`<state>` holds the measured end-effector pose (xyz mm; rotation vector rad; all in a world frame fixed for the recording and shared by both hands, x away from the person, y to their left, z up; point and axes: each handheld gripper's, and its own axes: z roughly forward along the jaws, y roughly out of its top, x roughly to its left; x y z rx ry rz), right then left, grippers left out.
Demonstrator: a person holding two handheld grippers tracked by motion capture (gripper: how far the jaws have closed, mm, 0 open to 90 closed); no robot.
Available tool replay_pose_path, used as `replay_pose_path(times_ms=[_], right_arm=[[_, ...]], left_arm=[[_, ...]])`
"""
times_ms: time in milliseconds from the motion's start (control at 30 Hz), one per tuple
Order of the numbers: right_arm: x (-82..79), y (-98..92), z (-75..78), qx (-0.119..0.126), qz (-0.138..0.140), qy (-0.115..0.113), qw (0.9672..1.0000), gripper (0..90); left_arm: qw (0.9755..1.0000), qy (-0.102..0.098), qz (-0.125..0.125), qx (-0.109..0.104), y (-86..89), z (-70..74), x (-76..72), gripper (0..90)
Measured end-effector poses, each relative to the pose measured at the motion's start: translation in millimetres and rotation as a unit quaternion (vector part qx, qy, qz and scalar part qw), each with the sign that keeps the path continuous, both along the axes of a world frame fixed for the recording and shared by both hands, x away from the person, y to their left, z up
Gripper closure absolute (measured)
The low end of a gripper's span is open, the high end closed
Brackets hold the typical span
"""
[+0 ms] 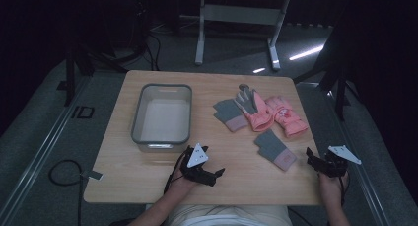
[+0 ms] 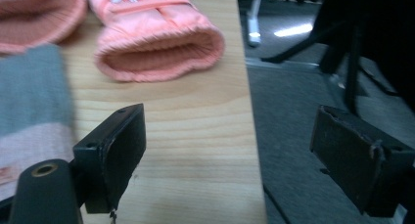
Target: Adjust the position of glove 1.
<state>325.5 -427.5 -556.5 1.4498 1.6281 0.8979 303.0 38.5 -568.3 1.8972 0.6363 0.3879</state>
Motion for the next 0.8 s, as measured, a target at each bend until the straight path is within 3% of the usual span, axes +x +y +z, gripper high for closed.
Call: replay_pose_path(times_ms=[233,600,800], right_arm=[[1.6,7.0,-0.9,-0.032,0.002,0.01,0.9994,13.0],[1.5,6.5,-0.8,-0.028,0.006,0.009,0.9995,13.1],[1.8,5.2,1.5,-0.006,0.009,0.014,0.9998,12.6]], left_arm=[[1.0,-0.001,-0.002,0.001,0.0,0.0,-1.0,1.2],[1.0,0.001,-0.001,0.0,0.1,0.1,-0.5,1.2],[1.0,0.001,0.0,0.001,0.2,0.1,-0.6,1.2]])
